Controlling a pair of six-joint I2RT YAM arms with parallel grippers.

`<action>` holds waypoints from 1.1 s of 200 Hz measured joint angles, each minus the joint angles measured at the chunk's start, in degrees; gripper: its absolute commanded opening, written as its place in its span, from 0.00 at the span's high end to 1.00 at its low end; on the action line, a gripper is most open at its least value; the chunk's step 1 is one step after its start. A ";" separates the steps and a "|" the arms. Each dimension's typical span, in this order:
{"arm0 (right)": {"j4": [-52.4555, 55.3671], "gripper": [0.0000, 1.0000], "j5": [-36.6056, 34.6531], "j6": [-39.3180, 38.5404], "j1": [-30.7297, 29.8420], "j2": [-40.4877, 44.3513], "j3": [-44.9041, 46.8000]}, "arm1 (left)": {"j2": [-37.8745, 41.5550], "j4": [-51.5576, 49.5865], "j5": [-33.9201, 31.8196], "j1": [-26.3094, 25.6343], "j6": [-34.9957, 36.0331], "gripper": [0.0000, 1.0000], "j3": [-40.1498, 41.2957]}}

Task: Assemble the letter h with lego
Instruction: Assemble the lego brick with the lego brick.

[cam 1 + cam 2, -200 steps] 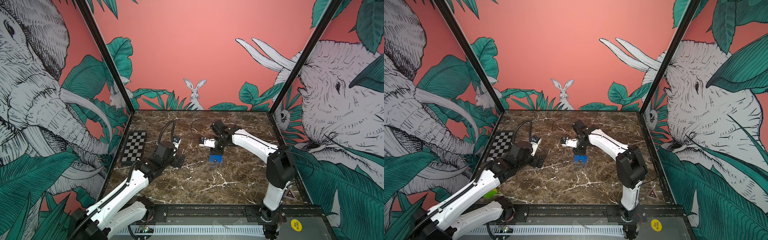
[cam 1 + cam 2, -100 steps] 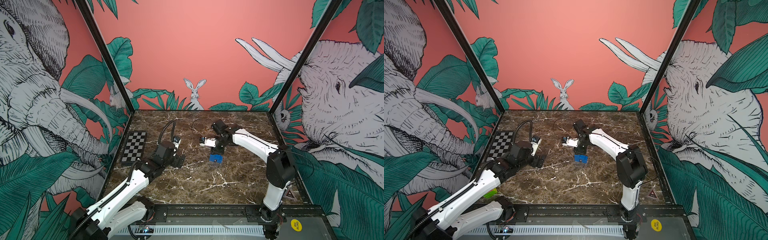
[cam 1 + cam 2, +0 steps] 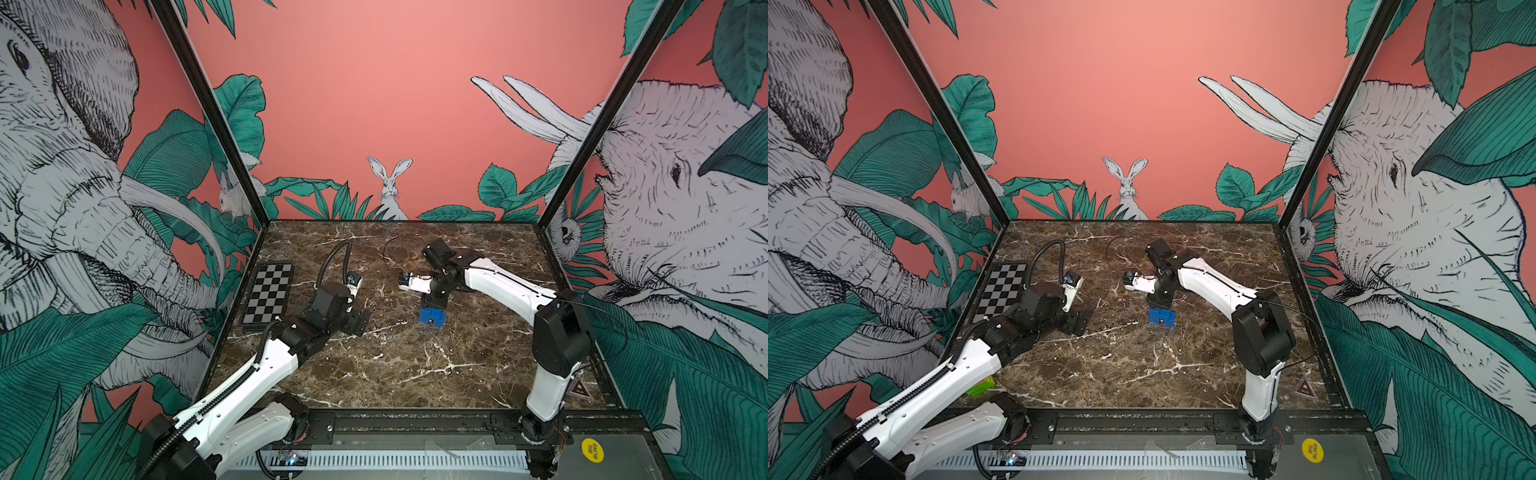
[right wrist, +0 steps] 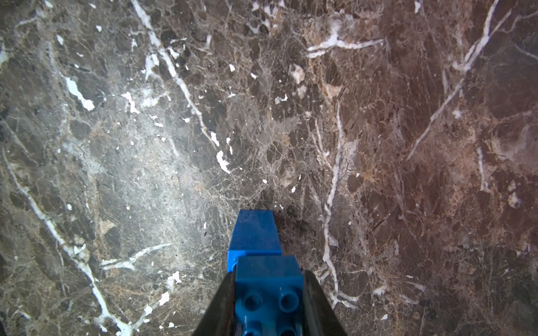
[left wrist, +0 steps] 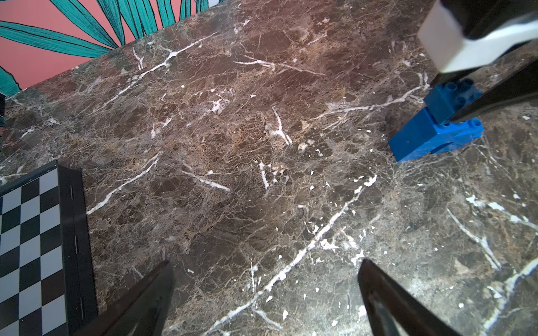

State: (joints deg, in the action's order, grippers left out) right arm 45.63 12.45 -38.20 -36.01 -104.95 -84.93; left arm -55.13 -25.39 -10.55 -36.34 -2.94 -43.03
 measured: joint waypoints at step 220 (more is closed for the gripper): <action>-0.76 1.00 -1.09 0.68 -1.46 2.45 2.71 | -0.04 -0.02 -0.02 0.00 0.00 0.01 0.00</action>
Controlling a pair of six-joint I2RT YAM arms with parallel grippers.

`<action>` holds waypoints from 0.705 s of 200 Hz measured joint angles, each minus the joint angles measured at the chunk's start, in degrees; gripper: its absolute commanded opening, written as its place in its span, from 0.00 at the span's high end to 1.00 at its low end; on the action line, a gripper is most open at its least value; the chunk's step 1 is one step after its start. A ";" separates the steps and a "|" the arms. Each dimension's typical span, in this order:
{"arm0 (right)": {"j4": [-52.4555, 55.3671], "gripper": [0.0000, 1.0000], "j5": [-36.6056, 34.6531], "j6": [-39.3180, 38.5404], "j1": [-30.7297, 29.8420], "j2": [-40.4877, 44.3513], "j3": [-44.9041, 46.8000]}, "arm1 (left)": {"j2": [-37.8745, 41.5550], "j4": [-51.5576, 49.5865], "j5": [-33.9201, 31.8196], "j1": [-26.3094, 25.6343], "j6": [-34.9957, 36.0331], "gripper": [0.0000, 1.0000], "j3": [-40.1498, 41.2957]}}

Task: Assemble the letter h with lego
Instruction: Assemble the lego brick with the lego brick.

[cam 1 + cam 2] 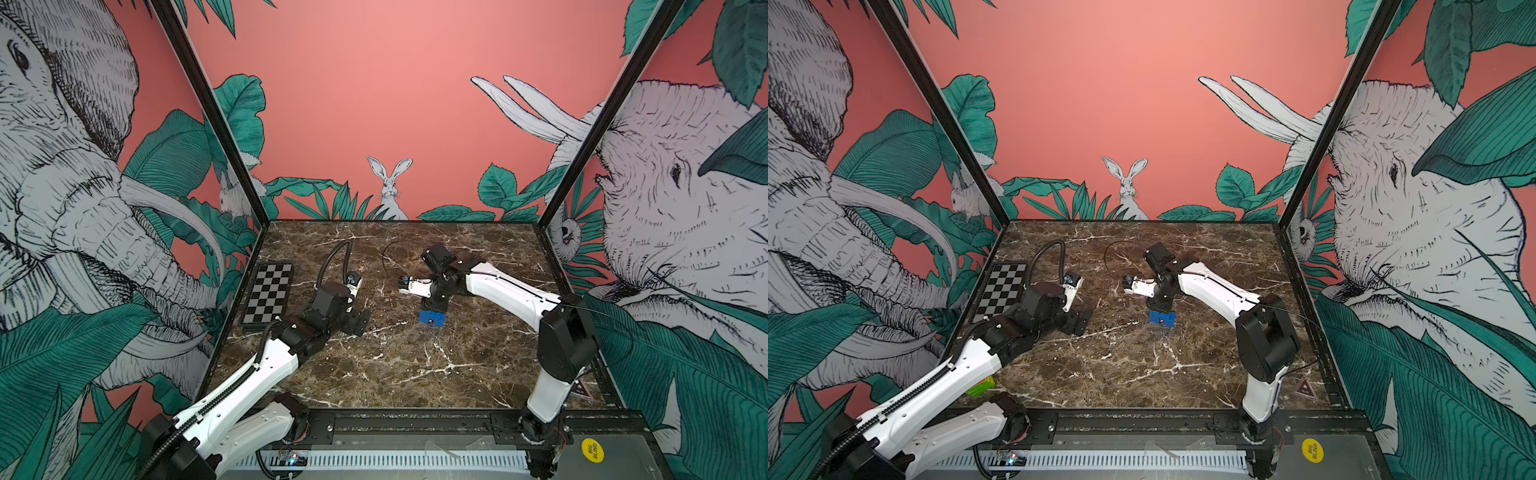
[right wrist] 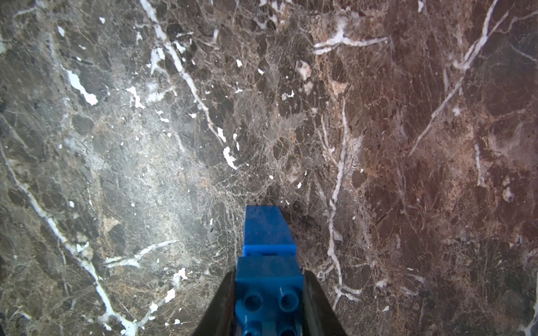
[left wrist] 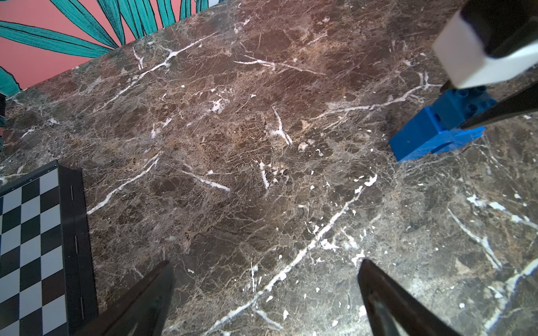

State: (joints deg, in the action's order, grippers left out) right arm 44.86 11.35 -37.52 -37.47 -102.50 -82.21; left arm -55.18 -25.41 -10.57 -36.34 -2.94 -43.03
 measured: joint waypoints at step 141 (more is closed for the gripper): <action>0.09 1.00 0.57 -0.04 0.44 -1.05 -0.94 | 0.00 0.00 0.00 0.00 0.00 0.01 0.00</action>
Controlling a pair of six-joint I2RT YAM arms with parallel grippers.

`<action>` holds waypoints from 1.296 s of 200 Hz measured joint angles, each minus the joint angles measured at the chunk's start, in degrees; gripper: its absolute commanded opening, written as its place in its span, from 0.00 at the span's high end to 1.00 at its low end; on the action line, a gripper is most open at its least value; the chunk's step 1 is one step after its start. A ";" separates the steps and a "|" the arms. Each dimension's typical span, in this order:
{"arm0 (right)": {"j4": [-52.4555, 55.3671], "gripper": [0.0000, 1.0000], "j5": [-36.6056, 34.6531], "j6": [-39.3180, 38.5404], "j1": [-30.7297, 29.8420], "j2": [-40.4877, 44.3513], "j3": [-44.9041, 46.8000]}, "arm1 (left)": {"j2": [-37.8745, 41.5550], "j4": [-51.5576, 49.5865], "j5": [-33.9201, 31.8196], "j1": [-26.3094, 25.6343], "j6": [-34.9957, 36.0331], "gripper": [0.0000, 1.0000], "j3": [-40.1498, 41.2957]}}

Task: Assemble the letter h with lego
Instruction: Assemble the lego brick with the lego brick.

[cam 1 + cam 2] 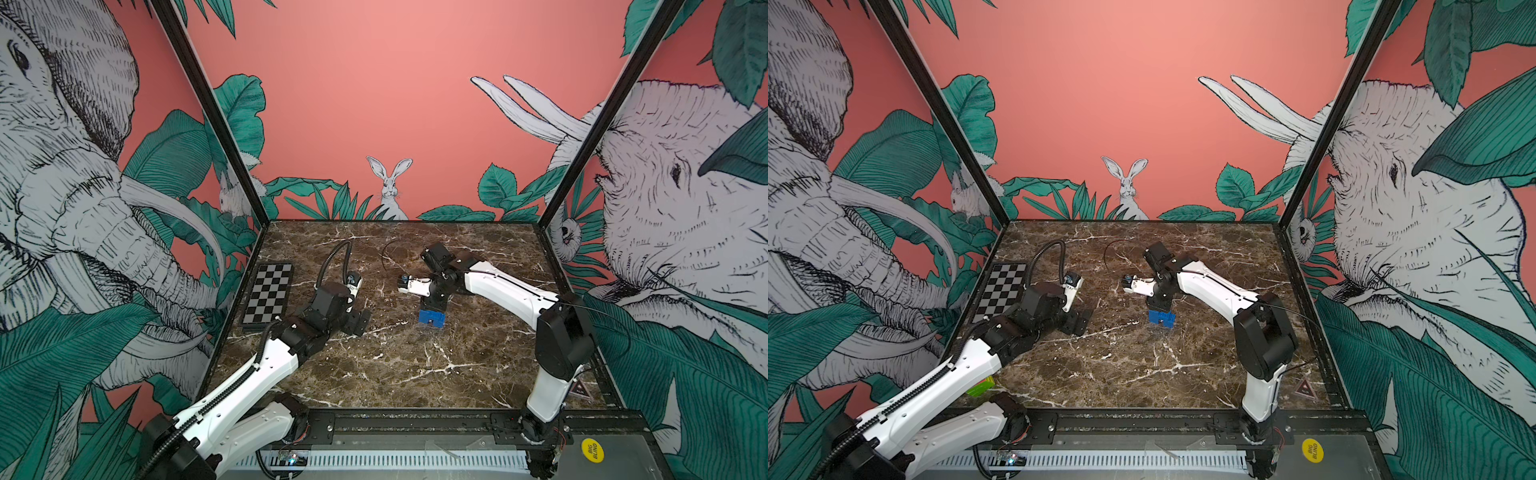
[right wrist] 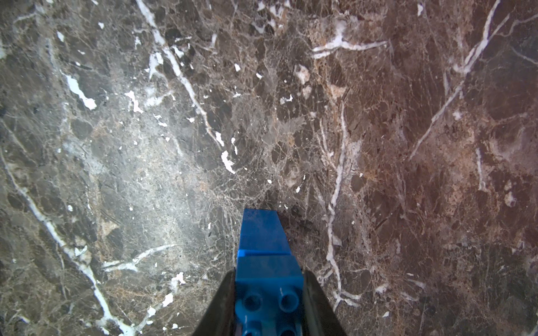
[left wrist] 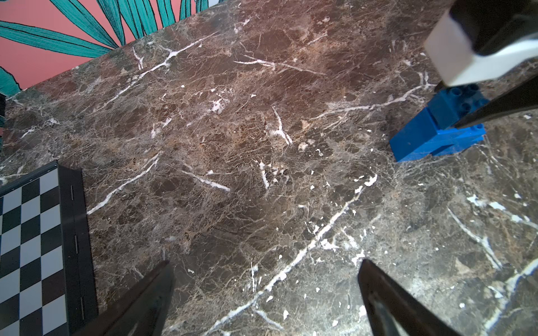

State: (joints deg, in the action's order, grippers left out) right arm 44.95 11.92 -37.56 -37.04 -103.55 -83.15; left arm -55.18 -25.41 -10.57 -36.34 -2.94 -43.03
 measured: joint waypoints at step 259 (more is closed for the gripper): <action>-6.08 1.00 -0.42 3.30 -0.48 0.72 3.91 | -0.11 -0.09 0.11 0.00 -0.02 0.01 0.00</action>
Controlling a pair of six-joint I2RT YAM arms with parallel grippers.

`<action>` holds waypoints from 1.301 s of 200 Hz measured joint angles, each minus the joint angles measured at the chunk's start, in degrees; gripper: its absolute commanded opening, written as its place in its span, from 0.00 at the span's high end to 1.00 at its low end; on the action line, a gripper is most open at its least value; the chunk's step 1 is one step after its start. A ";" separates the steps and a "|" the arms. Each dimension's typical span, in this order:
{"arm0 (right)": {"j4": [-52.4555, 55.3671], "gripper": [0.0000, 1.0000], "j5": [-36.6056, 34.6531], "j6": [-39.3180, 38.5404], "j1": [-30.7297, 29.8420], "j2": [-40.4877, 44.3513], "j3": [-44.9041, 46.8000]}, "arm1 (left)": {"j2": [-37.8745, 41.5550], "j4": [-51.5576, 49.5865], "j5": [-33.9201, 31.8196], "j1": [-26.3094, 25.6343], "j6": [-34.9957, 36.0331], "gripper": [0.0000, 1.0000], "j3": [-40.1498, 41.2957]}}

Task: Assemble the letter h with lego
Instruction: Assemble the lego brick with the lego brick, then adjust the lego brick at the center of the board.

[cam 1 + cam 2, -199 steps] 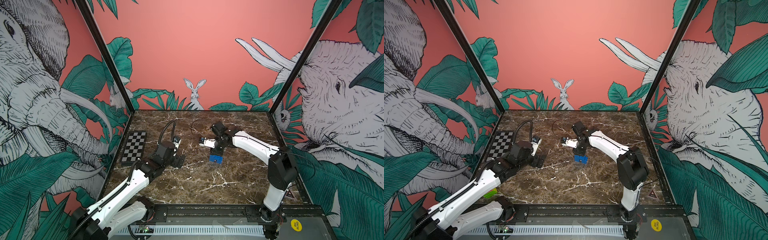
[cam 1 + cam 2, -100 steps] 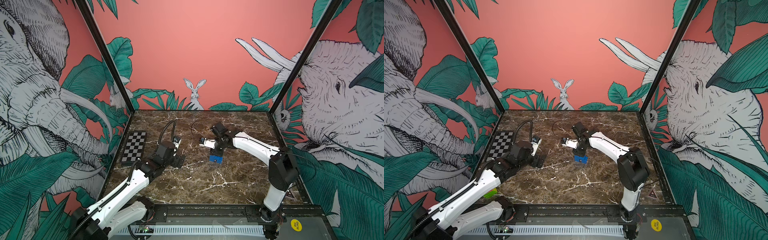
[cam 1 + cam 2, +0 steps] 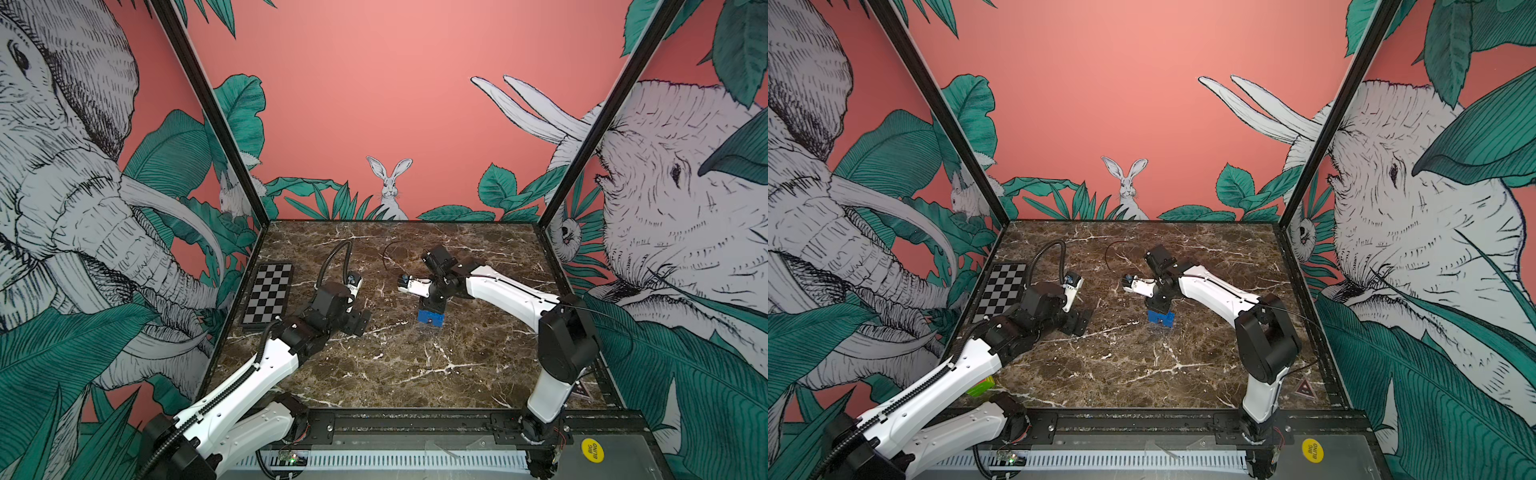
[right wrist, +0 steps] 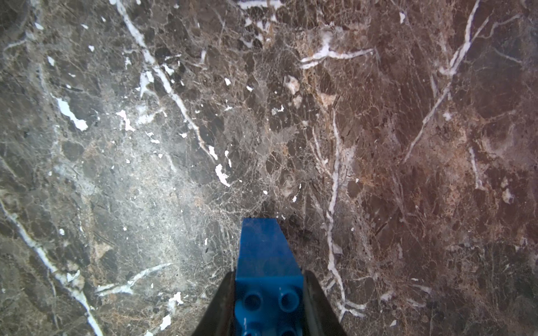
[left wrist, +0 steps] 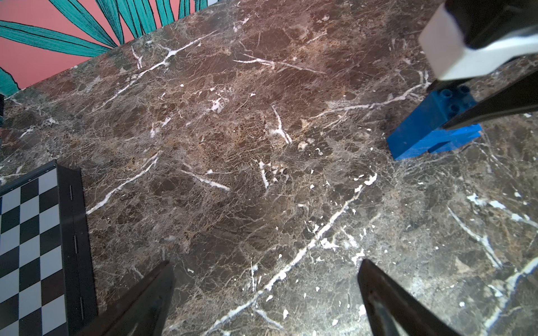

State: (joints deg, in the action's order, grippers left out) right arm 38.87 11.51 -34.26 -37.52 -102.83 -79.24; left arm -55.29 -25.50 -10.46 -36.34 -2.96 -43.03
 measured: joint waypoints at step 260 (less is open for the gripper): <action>28.33 1.00 26.40 0.00 1.60 -22.58 -29.88 | -1.62 -0.39 -0.35 0.00 0.00 0.01 0.00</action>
State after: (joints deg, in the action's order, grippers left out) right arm 67.20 37.91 -34.26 -35.92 -125.40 -109.12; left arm -56.90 -25.89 -10.81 -36.34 -2.96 -43.03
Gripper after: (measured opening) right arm 0.301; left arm 0.994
